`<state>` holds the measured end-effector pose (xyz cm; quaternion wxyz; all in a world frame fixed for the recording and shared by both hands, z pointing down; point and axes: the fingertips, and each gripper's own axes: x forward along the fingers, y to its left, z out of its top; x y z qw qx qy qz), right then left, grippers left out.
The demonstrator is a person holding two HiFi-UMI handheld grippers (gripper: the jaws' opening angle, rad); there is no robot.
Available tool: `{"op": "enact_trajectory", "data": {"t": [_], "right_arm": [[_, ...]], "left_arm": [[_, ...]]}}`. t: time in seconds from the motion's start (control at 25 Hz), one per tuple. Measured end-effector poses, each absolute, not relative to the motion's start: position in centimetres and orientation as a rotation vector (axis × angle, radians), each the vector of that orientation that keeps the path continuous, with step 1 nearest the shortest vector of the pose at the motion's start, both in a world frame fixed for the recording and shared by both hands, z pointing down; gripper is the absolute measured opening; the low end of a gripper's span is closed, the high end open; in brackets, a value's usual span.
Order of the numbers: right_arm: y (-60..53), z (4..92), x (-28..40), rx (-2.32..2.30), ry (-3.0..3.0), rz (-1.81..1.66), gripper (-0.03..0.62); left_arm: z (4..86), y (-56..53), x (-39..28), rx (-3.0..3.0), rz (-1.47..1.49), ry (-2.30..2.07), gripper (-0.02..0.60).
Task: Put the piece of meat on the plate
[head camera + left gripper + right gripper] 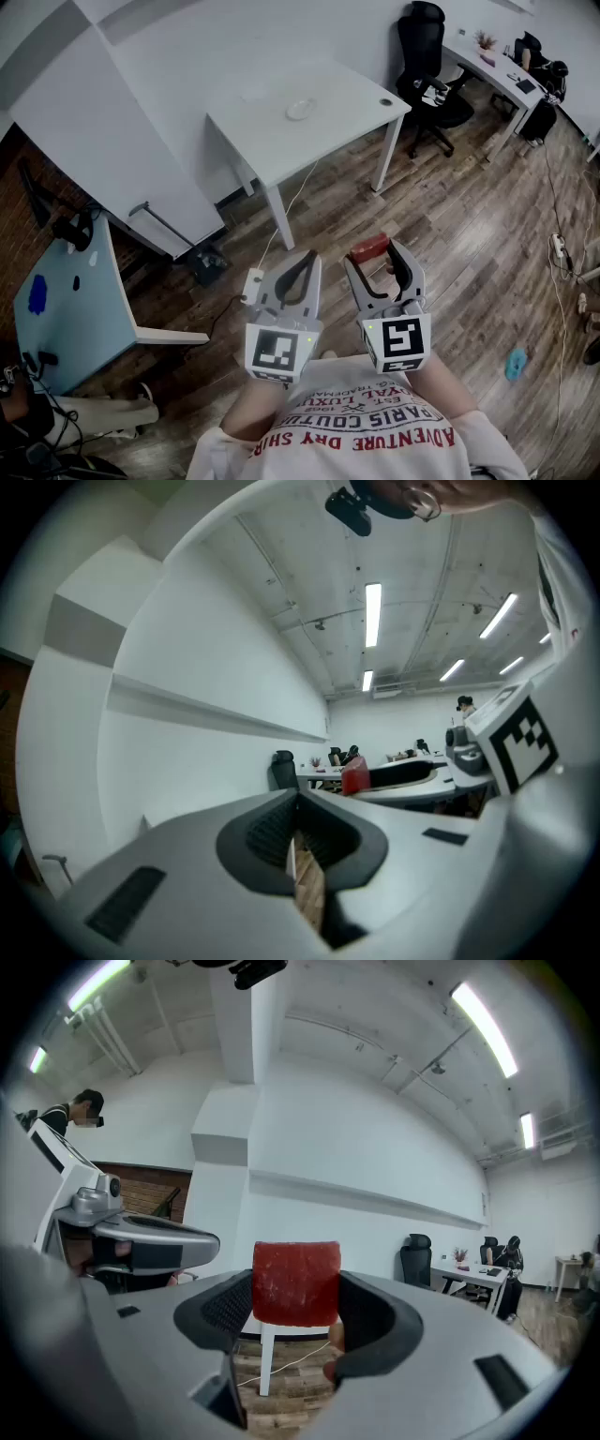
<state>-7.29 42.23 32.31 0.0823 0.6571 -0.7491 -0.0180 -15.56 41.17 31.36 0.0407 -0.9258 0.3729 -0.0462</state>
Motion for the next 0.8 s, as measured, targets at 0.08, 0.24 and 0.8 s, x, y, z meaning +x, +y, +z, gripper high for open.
{"op": "enact_trajectory", "data": {"t": [0.08, 0.24, 0.8], "right_arm": [[42.1, 32.6, -7.1, 1.960, -2.236, -0.032, 0.290], [41.8, 33.2, -7.1, 1.965, -2.234, -0.010, 0.290], [39.8, 34.4, -6.5, 1.914, -2.266, 0.067, 0.290]], "left_arm": [[31.4, 41.2, -15.4, -2.863, -0.137, 1.151, 0.008], [32.0, 41.1, -15.3, -2.883, -0.148, 1.137, 0.008], [33.7, 38.6, -14.9, -2.931, -0.170, 1.170, 0.008]]}}
